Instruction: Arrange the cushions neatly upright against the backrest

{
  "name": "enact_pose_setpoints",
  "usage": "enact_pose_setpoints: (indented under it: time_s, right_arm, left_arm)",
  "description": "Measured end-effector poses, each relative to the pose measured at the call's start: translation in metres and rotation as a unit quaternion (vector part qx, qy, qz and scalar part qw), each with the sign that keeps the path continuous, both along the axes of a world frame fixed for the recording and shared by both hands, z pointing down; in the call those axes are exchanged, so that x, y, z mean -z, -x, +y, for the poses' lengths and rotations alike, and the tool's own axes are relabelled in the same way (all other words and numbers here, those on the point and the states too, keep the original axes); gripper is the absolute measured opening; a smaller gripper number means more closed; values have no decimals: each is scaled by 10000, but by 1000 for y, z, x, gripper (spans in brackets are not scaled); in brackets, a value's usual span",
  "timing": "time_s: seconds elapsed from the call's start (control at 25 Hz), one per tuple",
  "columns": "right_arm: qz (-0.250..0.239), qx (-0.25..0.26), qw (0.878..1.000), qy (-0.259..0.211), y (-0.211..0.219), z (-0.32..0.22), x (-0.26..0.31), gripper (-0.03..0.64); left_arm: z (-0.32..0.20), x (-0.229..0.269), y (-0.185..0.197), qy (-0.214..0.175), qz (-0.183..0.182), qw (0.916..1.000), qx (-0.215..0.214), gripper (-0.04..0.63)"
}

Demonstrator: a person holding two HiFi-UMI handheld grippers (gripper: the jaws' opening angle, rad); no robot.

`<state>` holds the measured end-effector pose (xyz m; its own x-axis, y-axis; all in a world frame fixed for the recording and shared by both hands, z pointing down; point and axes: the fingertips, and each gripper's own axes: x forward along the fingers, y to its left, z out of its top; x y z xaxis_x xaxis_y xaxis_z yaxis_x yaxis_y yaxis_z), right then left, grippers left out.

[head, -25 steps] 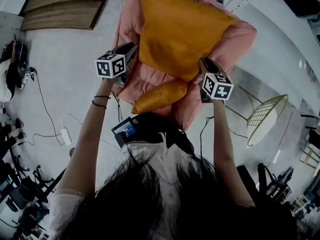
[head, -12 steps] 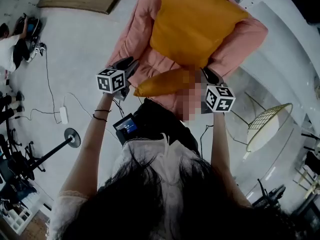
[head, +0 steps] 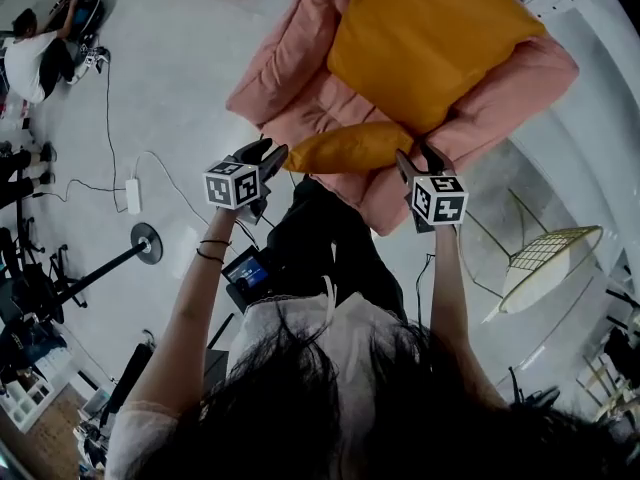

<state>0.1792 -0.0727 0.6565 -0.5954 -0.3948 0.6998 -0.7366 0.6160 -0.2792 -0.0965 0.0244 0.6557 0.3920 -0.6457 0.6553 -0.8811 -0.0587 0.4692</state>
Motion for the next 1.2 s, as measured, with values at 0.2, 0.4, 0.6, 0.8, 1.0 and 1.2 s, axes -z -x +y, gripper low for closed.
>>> enact_pose_setpoints:
  time_s: [0.2,0.4,0.6,0.8,1.0,1.2]
  right_arm:
    - [316,-31,9992,233,-2,-4,-36,238]
    - [664,-183,9968,416,1,-9,-68,238]
    - [554,-616,9943,673,-1,-6,-85,238]
    - [196,-1138,9891,914,1,-2,-92,213]
    - [265,-1393,9869,767,7,2,-90,133]
    - [342,-1698,9826,669,13,11,-76,94]
  left_arm:
    - [30,-44,0,532,-74,9983,-216,276]
    - [51,-102,8,1165,95,9925,-364,315]
    - [62,-130,-8,1349,427,9867,-797,322]
    - [54,-146,-16,1466,810,9834,-695,319]
    - [47,-156,-21,1587,972,9753,-1188,236]
    - [51,-141,-13,1398,662,9704,-1854,170]
